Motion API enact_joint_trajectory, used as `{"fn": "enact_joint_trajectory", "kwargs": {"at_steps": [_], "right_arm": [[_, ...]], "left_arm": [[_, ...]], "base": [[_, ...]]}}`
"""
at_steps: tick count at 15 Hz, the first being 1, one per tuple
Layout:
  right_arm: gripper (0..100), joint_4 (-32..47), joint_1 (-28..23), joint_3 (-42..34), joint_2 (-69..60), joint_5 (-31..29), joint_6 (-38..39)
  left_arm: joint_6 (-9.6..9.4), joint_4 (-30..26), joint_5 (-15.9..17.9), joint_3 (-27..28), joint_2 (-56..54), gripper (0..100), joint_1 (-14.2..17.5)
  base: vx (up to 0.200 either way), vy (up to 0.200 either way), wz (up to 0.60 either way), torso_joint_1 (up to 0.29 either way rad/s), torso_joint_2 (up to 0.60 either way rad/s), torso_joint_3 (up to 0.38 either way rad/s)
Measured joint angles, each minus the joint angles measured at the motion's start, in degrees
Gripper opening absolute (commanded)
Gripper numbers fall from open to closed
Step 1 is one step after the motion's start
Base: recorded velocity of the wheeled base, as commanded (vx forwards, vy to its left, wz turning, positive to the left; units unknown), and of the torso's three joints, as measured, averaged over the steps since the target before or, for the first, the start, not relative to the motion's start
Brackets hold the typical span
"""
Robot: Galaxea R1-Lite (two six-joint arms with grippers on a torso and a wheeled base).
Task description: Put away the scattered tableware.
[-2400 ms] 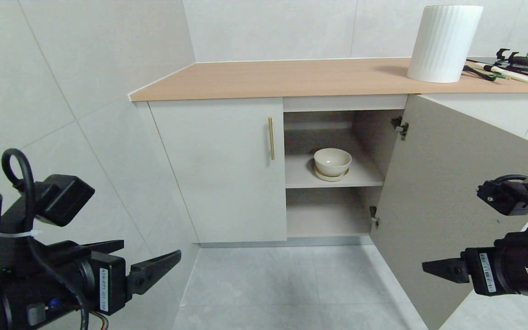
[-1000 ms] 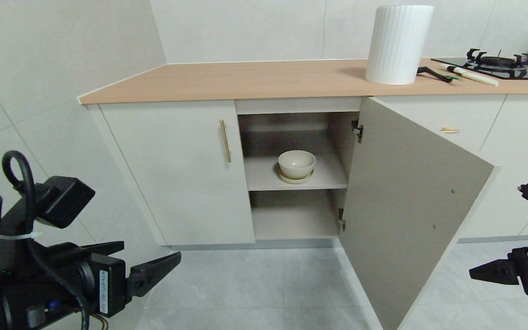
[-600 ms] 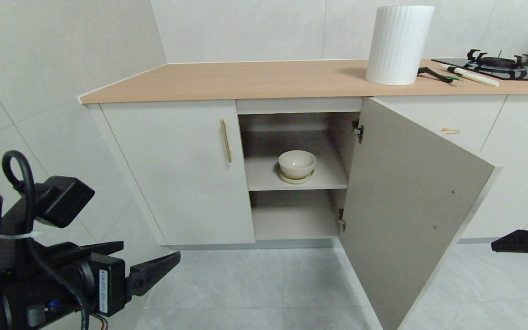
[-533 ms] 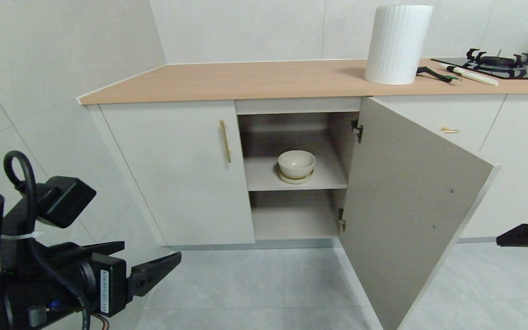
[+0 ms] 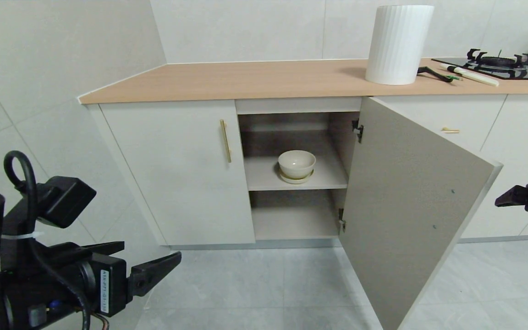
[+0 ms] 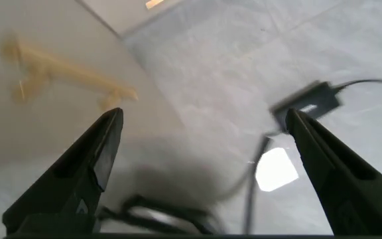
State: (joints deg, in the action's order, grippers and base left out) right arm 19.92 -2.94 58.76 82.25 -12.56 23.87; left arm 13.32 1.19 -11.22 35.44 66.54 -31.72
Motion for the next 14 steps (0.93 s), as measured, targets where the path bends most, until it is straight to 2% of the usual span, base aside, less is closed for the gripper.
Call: {"fn": "enact_joint_trajectory", "kwargs": {"at_steps": [6,10,14], "right_arm": [[100,-7.23,0.11,-0.35,7.77,0.35,4.89],[100,-7.56,3.15,-0.35,10.28,1.01,5.74],[100,-7.78,7.09,-0.16,10.69,5.83,5.52]], "left_arm": [[0.09,0.02,0.52,0.11,0.00,100,0.00],[0.17,0.00,0.82,0.17,0.06,100,0.00],[0.24,0.09,0.85,0.33,0.02,100,0.00]], "base": [[0.000,0.000,0.00,0.000,0.00,0.000],[0.000,0.000,0.00,0.000,0.00,0.000],[0.000,0.000,0.00,0.000,0.00,0.000]]}}
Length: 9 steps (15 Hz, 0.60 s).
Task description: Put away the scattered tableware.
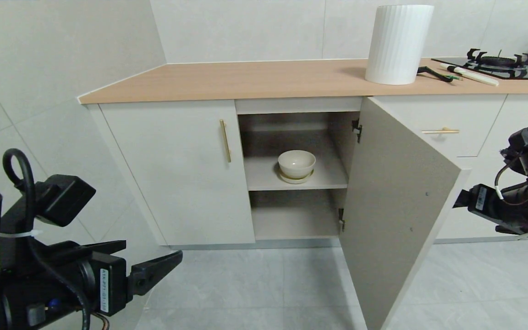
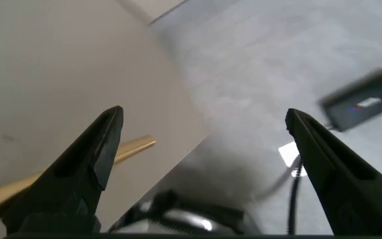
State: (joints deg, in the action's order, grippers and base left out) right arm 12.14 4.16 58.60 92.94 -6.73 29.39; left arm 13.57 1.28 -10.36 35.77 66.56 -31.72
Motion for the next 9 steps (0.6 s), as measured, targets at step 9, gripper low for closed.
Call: {"fn": "enact_joint_trajectory", "kwargs": {"at_steps": [9], "right_arm": [[100,-0.98,14.25,8.73,7.91,9.40,-2.60]], "left_arm": [[0.02,-0.06,1.23,-0.07,0.00,100,0.11]], "base": [[0.000,0.000,0.00,0.000,0.00,0.000]]}}
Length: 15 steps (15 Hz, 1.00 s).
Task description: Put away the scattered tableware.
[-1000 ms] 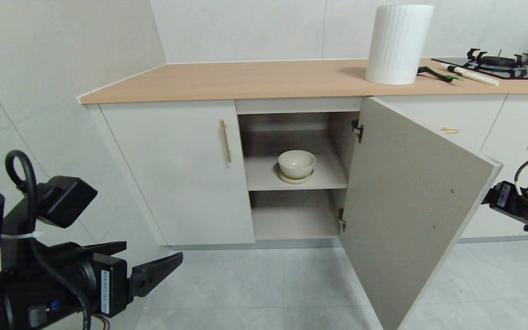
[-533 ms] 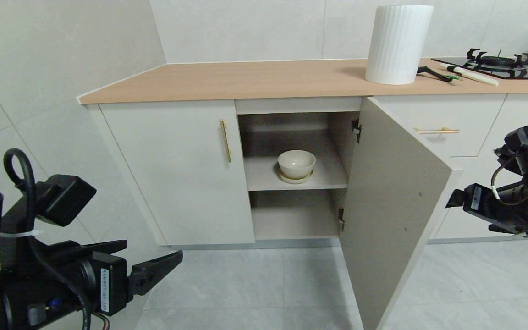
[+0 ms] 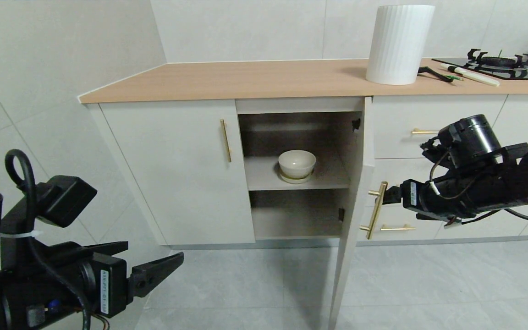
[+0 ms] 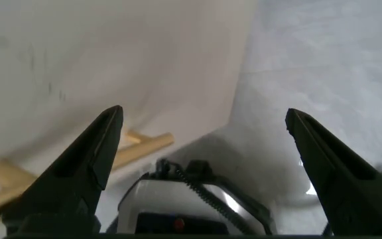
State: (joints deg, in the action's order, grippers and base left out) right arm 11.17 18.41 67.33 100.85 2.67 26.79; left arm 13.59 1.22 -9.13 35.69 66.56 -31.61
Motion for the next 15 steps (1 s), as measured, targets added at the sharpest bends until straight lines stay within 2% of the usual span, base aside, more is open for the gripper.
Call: {"fn": "enact_joint_trajectory", "kwargs": {"at_steps": [5,7,15], "right_arm": [[100,-5.27,6.07,0.98,4.46,-0.18,0.51],[100,-9.58,6.70,0.41,5.73,-0.40,0.76],[100,-15.18,7.06,-0.05,8.18,-1.67,4.11]], "left_arm": [[0.01,-0.02,-0.01,-0.04,0.00,100,-0.05],[0.00,-0.02,0.00,-0.04,0.02,100,-0.05],[-0.22,-0.10,-0.22,-0.11,0.00,100,-0.02]], "base": [[0.000,0.000,0.00,0.000,0.00,0.000],[0.000,0.000,0.00,0.000,0.00,0.000],[0.000,0.000,0.00,0.000,0.00,0.000]]}}
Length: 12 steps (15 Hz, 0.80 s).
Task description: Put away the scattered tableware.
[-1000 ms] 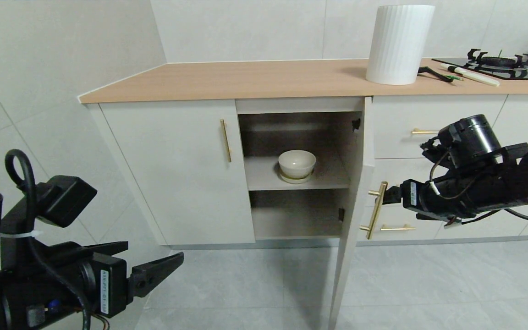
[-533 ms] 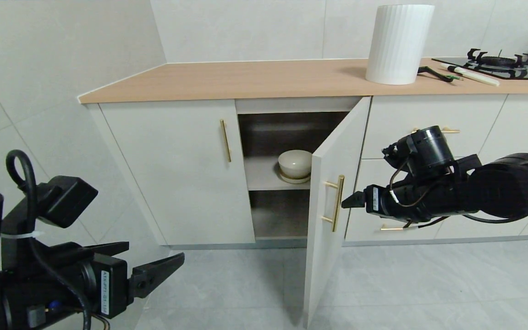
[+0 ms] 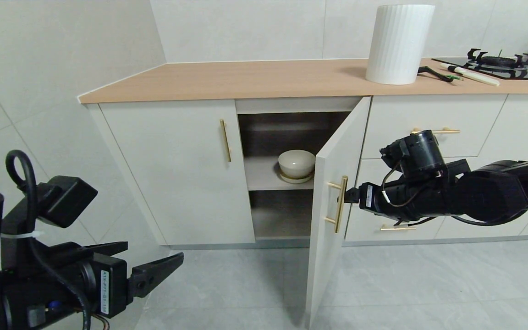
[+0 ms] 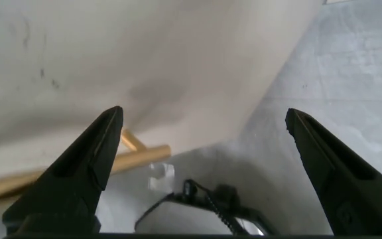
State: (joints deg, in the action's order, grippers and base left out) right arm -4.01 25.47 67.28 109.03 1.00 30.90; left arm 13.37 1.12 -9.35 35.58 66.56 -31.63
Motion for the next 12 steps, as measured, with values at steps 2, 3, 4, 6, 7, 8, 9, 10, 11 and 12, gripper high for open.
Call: {"fn": "enact_joint_trajectory", "kwargs": {"at_steps": [2,3,4,6,7,8,9,10,11,12], "right_arm": [[100,-0.80,0.60,0.00,0.52,-0.13,1.08],[100,-1.45,1.01,0.00,0.83,-0.21,1.72],[100,-2.88,1.46,0.02,1.30,-0.65,2.51],[100,-4.69,2.10,0.02,2.38,-2.26,3.08],[100,-6.02,2.40,0.05,2.85,-3.00,4.12],[100,-6.88,2.58,0.05,3.27,-3.18,5.12],[100,-8.08,2.80,0.13,3.67,-3.23,5.80],[100,-9.64,3.02,0.13,4.00,-3.29,6.40],[100,-10.05,3.11,0.11,4.23,-3.35,6.67],[100,-10.11,3.13,0.11,4.45,-3.34,7.17]], "left_arm": [[-0.02,-0.06,-0.01,-0.01,0.00,100,0.00],[-0.02,-0.12,-0.01,-0.01,0.00,100,0.00],[-0.02,-0.17,-0.04,-0.01,0.02,100,0.02],[-0.05,-0.91,0.02,-0.01,0.04,100,0.02],[-0.02,-0.94,0.02,0.02,0.04,100,-0.02],[-0.05,-0.91,-0.01,0.09,0.13,100,-0.02],[-0.05,-0.94,-0.04,0.13,0.20,100,0.02],[-0.05,-0.94,-0.01,0.18,0.24,100,-0.02],[-0.02,-0.94,-0.01,0.18,0.28,100,-0.02],[-0.05,-0.94,-0.01,0.18,0.28,100,0.02]], "base": [[0.000,0.000,0.00,0.000,0.00,0.000],[0.000,0.000,0.00,0.000,0.00,0.000],[0.200,0.000,0.00,0.007,0.01,-0.002],[0.200,0.000,0.00,-0.012,0.00,0.002],[0.200,0.000,0.00,-0.007,0.00,0.007],[0.200,0.000,0.00,0.002,0.00,-0.002],[0.200,0.000,0.00,0.007,0.00,0.002],[0.200,0.000,0.00,0.002,0.01,-0.002],[0.200,0.000,0.00,-0.002,0.00,-0.002],[0.200,0.000,0.00,0.007,0.00,0.002]]}}
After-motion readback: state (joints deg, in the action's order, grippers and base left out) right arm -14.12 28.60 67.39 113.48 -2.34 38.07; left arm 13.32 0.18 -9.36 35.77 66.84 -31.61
